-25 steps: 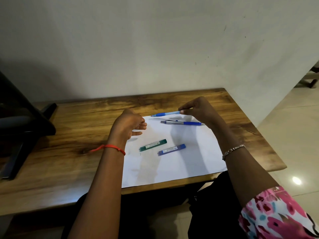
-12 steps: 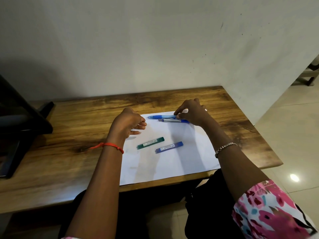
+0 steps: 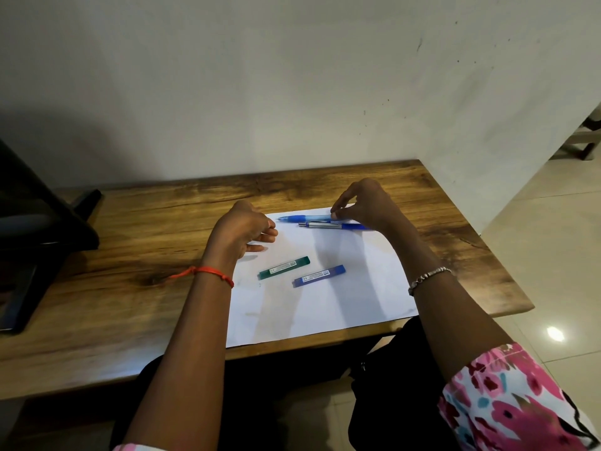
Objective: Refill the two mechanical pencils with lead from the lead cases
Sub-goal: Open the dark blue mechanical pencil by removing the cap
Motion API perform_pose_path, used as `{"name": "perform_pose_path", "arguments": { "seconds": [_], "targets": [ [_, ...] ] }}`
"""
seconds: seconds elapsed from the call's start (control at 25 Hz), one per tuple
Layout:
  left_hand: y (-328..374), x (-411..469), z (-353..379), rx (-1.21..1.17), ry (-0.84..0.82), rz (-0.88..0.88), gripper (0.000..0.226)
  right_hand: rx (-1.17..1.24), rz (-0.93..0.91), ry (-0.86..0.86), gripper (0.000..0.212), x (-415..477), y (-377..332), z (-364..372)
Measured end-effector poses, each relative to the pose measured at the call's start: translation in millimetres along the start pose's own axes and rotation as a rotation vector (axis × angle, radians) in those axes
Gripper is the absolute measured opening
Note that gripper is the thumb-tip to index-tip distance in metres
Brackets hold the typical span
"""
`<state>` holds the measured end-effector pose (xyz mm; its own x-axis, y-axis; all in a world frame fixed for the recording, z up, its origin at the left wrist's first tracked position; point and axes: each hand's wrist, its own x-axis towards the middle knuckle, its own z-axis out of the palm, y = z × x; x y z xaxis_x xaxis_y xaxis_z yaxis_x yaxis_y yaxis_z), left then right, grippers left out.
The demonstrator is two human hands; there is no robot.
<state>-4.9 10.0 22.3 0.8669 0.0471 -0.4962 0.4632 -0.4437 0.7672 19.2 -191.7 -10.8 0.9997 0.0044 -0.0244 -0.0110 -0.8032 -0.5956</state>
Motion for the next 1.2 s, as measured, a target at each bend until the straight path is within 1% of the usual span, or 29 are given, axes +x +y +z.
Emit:
{"name": "perform_pose_path", "arguments": {
  "seconds": [0.08, 0.2, 0.32, 0.44, 0.6, 0.68, 0.76, 0.84, 0.88, 0.92, 1.0, 1.04, 1.08, 1.16, 1.2],
  "targets": [
    [0, 0, 0, -0.003, -0.003, 0.005, 0.024, -0.058, 0.013, -0.014, 0.012, 1, 0, -1],
    [0, 2, 1, -0.003, -0.008, 0.011, 0.023, -0.187, 0.036, -0.037, 0.021, -2, -4, 2],
    [-1, 3, 2, 0.002, -0.011, 0.016, 0.021, -0.217, 0.034, -0.052, 0.025, -3, -8, 3],
    [0, 3, 3, 0.012, -0.018, 0.016, 0.021, -0.222, 0.011, -0.082, 0.022, -5, -10, 0],
    [-1, 6, 2, 0.008, -0.028, 0.021, 0.023, -0.207, -0.043, -0.180, 0.022, -9, -14, -1],
    [-3, 8, 1, -0.011, -0.042, 0.030, 0.025, -0.117, -0.088, -0.208, 0.023, -12, -17, -6],
    [-4, 6, 0, -0.069, -0.100, 0.061, 0.027, 0.129, -0.106, -0.194, 0.024, -16, -20, -15],
    [-1, 2, 1, -0.172, -0.208, 0.149, 0.028, 0.445, -0.077, -0.165, 0.022, -20, -25, -22],
    [1, 0, 3, -0.238, -0.264, 0.203, 0.028, 0.571, -0.076, -0.156, 0.018, -22, -28, -23],
    [3, -1, 6, -0.318, -0.308, 0.248, 0.028, 0.639, -0.082, -0.146, 0.016, -22, -31, -21],
    [7, -4, 10, -0.465, -0.342, 0.288, 0.021, 0.646, -0.110, -0.127, 0.015, -23, -38, -17],
    [8, -4, 11, -0.502, -0.339, 0.293, 0.018, 0.634, -0.118, -0.121, 0.014, -23, -41, -15],
    [8, -5, 10, -0.500, -0.330, 0.295, 0.016, 0.636, -0.120, -0.120, 0.011, -23, -42, -14],
    [7, -5, 8, -0.390, -0.309, 0.306, 0.015, 0.676, -0.130, -0.115, 0.002, -22, -42, -13],
    [7, -6, 6, -0.314, -0.304, 0.313, 0.018, 0.705, -0.128, -0.092, 0.007, -21, -41, -14]
  ]
}}
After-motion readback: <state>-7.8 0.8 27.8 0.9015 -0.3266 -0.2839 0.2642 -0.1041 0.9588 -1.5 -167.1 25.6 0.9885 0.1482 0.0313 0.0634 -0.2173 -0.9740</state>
